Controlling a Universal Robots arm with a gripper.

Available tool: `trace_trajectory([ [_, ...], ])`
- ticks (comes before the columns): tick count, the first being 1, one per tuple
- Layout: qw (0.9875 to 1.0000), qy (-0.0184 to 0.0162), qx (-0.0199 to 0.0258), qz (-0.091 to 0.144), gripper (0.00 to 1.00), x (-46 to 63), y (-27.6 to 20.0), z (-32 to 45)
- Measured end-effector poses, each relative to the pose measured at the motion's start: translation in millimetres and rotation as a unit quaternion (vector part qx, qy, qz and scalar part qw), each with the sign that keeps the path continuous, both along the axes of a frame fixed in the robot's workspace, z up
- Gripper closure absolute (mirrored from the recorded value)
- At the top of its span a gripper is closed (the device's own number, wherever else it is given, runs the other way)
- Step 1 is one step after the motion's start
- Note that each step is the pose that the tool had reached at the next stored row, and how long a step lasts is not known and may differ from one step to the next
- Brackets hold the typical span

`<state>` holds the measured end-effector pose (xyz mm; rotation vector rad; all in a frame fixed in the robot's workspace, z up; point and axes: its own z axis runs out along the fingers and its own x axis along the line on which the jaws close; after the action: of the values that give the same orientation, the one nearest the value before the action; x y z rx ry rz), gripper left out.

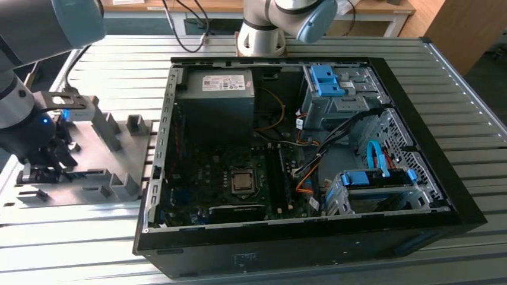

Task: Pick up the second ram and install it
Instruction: 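Pick up the second ram and move it above second insertion slot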

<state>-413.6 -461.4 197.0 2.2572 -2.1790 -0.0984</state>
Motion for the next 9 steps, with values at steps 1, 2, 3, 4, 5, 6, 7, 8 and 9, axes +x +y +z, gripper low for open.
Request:
trace_trajectory([
  [1,1.0000,0.0000,0.0000,0.000,0.59,0.0,0.0,-1.6],
  [2,1.0000,0.0000,0.0000,0.000,0.59,-0.1,0.0,-3.4],
  [3,1.0000,-0.0001,0.0000,0.000,0.59,-0.1,0.1,-4.9],
  [4,1.0000,-0.0001,0.0001,0.000,0.59,-0.1,0.1,-6.0],
  [5,1.0000,0.0000,0.0000,0.001,0.59,-0.3,0.0,-6.7],
  [6,1.0000,0.0000,0.0000,0.002,0.59,-0.7,0.1,-7.1],
  [7,1.0000,0.0000,0.0000,0.005,0.59,-0.9,0.1,-7.5],
  [8,1.0000,0.0000,0.0000,0.007,0.59,-1.2,0.0,-7.7],
  [9,1.0000,0.0000,0.0000,0.008,0.59,-1.3,0.1,-7.8],
])
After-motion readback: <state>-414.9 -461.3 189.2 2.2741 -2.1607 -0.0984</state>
